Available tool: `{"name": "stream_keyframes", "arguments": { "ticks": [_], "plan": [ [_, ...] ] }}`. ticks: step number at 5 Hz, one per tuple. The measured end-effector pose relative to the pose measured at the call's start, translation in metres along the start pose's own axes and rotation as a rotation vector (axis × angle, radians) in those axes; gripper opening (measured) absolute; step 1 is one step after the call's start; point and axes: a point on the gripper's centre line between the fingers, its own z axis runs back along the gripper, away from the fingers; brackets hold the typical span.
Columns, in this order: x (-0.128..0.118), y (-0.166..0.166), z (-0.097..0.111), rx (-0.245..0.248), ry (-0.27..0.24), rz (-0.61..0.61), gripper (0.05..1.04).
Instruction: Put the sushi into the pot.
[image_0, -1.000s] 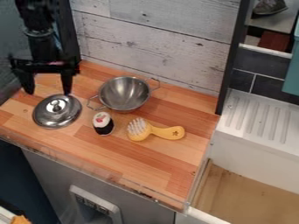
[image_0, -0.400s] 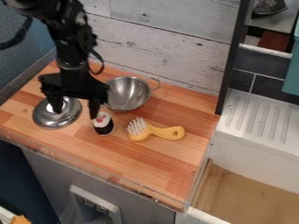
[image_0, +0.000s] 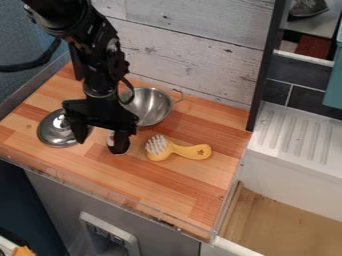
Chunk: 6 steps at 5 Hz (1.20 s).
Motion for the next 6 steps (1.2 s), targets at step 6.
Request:
{"name": "stream_keyframes", "arguments": {
  "ticks": [6],
  "plan": [
    [0.021,-0.015,-0.031,0.002,0.052,-0.045,0.965]
  ]
}}
